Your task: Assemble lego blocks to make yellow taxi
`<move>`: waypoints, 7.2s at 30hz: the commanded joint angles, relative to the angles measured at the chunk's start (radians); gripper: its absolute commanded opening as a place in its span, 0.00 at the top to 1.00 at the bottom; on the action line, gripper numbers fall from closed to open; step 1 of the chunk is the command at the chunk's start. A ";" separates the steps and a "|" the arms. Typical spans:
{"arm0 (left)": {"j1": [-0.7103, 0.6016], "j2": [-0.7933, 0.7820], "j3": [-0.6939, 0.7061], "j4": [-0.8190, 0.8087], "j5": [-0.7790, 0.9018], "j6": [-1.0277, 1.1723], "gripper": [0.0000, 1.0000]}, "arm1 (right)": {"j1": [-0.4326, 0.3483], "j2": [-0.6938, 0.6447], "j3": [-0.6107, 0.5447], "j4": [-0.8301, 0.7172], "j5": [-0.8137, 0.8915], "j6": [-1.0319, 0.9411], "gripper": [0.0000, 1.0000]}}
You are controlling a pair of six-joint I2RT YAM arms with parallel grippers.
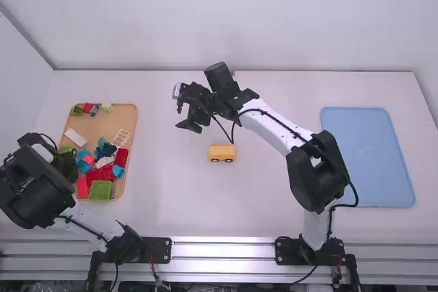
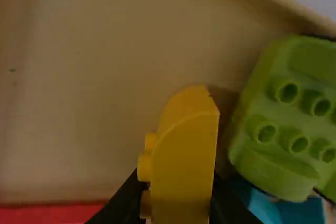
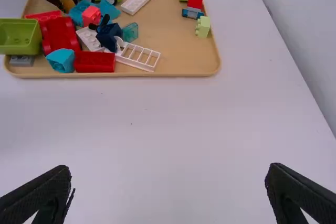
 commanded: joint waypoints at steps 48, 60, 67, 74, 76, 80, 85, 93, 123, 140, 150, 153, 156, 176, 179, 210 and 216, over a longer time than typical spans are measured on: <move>-0.978 -0.454 -0.058 0.328 0.320 1.493 0.98 | -0.299 0.024 0.026 0.023 -0.435 0.515 0.01; -1.081 -0.278 -0.058 0.600 0.285 1.292 0.98 | -0.295 0.096 -0.048 0.348 -0.474 0.709 0.14; -1.109 -0.242 -0.080 0.722 0.338 1.162 0.98 | -0.290 0.096 -0.119 0.549 -0.378 0.850 0.16; -1.152 -0.235 -0.179 0.911 0.292 1.112 0.98 | -0.270 0.096 -0.126 0.550 -0.381 0.853 0.20; -1.162 -0.235 -0.226 1.000 0.293 1.107 0.98 | -0.270 0.096 -0.126 0.551 -0.381 0.850 0.21; -1.167 -0.235 -0.294 1.149 0.260 1.067 0.98 | -0.269 0.096 -0.126 0.547 -0.404 0.850 0.30; -1.167 -0.235 -0.326 1.234 0.230 1.020 0.97 | -0.262 0.096 -0.132 0.554 -0.425 0.838 0.38; -1.170 -0.235 -0.316 1.214 0.177 0.987 0.96 | -0.237 0.096 -0.132 0.543 -0.425 0.809 0.41; -1.168 -0.235 -0.316 1.226 0.234 0.986 0.43 | -0.214 0.096 -0.131 0.521 -0.324 0.764 0.81; -0.890 -0.250 -0.228 1.124 1.242 1.012 0.01 | -0.370 0.096 -0.092 0.521 -0.911 0.531 0.82; -0.912 -0.157 -0.159 1.112 1.333 1.008 0.01 | -0.315 0.096 -0.092 0.528 -0.927 0.521 0.82; -0.913 -0.153 -0.160 1.073 1.270 1.012 0.01 | -0.314 0.096 -0.092 0.529 -0.926 0.531 0.82; -0.927 -0.153 -0.163 1.080 1.258 1.012 0.00 | -0.301 0.096 -0.091 0.528 -0.923 0.531 0.82; -0.961 -0.153 -0.163 1.130 1.269 1.042 0.27 | -0.282 0.096 -0.091 0.523 -0.874 0.532 0.83; -0.965 -0.153 -0.163 1.129 1.250 1.035 0.31 | -0.285 0.096 -0.091 0.523 -0.875 0.533 0.83; -0.848 -0.153 0.040 0.283 0.847 1.487 0.98 | -0.427 0.093 -0.090 0.499 -0.447 0.671 0.01; -0.945 -0.153 0.201 -0.112 0.563 1.873 0.98 | -0.422 0.029 -0.090 0.327 -0.183 0.573 0.01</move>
